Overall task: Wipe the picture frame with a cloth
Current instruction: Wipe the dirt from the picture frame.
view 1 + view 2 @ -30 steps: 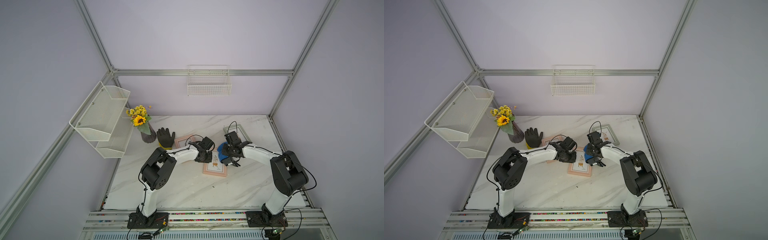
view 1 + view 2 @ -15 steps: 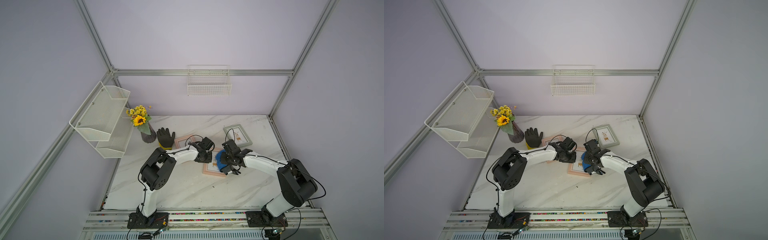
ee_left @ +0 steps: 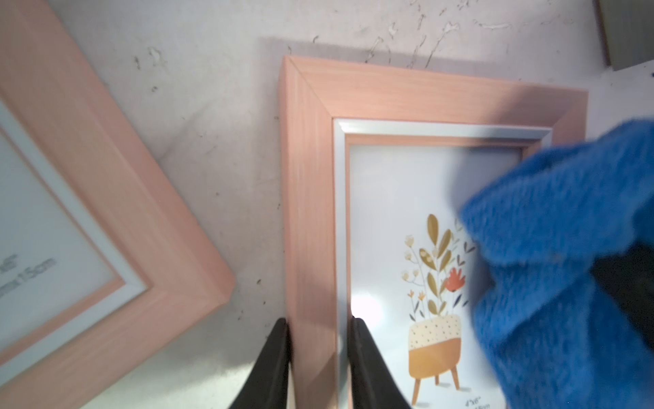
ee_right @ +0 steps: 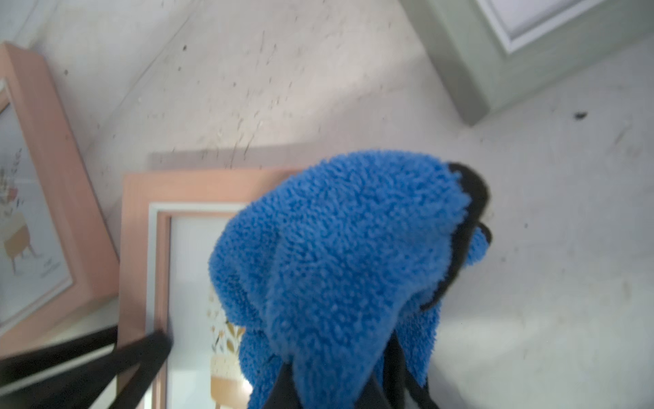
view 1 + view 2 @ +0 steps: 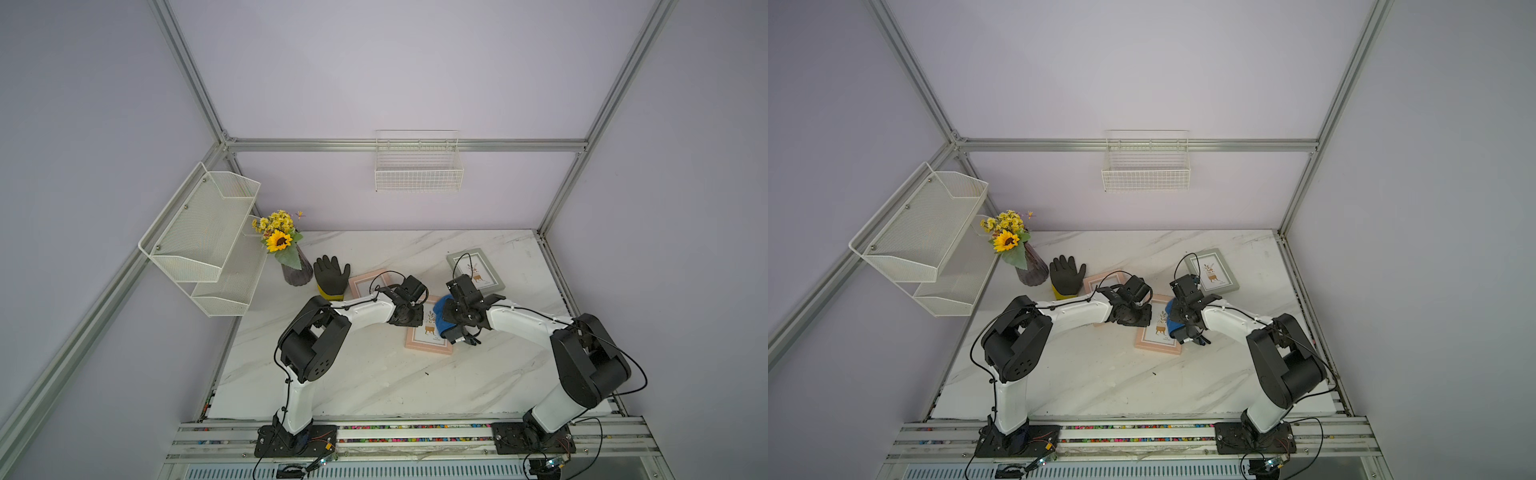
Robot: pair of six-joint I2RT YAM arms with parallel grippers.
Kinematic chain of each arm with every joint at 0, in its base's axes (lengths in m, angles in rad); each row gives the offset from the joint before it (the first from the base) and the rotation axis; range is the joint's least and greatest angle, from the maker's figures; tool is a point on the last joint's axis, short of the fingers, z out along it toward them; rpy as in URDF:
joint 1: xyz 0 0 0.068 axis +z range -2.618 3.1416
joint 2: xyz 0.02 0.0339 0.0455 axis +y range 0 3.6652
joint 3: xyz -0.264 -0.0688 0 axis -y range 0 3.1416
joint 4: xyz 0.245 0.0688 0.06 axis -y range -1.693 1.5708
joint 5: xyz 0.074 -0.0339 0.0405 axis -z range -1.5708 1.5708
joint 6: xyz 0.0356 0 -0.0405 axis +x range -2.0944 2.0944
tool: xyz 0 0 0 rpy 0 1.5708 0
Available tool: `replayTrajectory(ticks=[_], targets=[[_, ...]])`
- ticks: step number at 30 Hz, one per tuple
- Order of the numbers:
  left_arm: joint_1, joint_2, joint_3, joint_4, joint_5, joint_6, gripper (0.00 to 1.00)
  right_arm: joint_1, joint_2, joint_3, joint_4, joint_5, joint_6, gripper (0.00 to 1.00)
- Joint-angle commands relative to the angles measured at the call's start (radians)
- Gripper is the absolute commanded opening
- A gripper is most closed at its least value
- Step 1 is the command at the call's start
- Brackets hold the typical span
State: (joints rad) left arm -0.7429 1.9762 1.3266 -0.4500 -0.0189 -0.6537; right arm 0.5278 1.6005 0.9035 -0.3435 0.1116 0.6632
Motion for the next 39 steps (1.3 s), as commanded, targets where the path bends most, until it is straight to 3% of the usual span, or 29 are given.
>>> replayTrajectory(ticks=[1,4,12,17,21,28,35,39], targets=[[-0.005,-0.037,0.0,-0.018,-0.003,-0.006,0.27,0.039,-0.061,-0.088,-0.056,-0.031,0.062,0.08],[-0.006,-0.042,-0.001,-0.018,-0.005,-0.004,0.27,0.032,-0.06,-0.093,-0.028,-0.022,0.072,0.09],[-0.006,-0.041,-0.024,0.02,0.026,-0.008,0.27,-0.097,0.065,0.165,0.005,-0.029,-0.011,0.09],[-0.007,-0.039,-0.03,0.069,0.064,-0.018,0.26,-0.083,0.182,0.253,0.05,-0.136,-0.006,0.08],[-0.007,-0.037,-0.026,0.079,0.068,-0.023,0.26,-0.028,0.25,0.296,0.059,-0.144,0.016,0.08],[-0.007,-0.044,-0.035,0.091,0.055,-0.038,0.26,0.009,0.308,0.313,0.103,-0.192,0.047,0.08],[-0.006,-0.051,-0.051,0.093,0.029,-0.052,0.26,-0.101,0.202,0.169,0.041,-0.056,0.025,0.07],[-0.007,-0.051,-0.055,0.096,0.023,-0.057,0.27,-0.104,0.168,0.144,0.003,0.02,0.006,0.07]])
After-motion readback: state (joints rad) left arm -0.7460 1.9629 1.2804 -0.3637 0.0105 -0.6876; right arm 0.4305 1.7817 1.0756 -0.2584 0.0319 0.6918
